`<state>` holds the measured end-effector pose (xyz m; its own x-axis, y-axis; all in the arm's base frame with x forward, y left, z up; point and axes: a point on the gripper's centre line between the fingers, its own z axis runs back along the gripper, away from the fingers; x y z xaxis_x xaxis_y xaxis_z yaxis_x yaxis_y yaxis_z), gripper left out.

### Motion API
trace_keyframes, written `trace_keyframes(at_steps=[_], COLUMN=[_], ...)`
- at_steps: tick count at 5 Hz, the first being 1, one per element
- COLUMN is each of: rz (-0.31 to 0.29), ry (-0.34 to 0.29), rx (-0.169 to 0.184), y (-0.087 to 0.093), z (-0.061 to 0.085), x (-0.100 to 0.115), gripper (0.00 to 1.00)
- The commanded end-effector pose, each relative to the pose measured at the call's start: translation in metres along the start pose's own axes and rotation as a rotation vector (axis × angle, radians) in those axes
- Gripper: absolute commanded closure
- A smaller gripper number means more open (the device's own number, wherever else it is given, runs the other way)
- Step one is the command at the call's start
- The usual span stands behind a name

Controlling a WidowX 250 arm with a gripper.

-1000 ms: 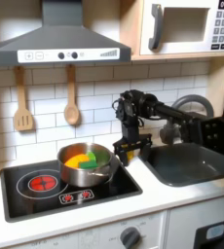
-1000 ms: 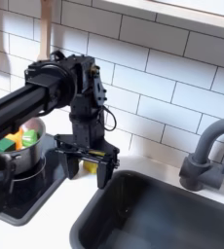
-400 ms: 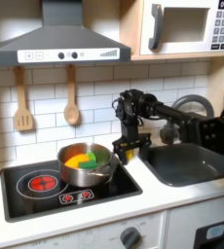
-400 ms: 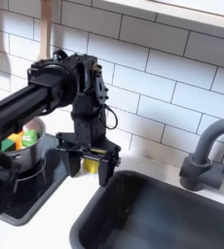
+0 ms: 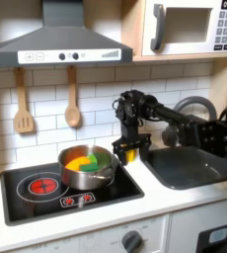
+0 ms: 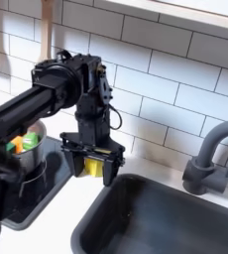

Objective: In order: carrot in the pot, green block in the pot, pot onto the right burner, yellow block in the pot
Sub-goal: 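Put the yellow block in the pot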

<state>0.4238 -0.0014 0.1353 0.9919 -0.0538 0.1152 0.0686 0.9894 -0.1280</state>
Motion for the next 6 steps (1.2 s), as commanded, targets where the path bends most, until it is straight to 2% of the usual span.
trace_keyframes(at_steps=[1,3,4,5,6], rz=[-0.001,-0.005,0.015,0.004,0.042], ry=[-0.021,-0.028,-0.053,-0.089,-0.111], rx=[0.000,-0.004,-0.029,-0.024,-0.031], y=[0.002,0.001,0.001,-0.001,0.006], z=[0.002,0.001,0.005,0.019,0.031], x=[0.013,0.023,0.020,0.022,0.016], gripper=[0.00,0.00,1.00,1.00,1.00])
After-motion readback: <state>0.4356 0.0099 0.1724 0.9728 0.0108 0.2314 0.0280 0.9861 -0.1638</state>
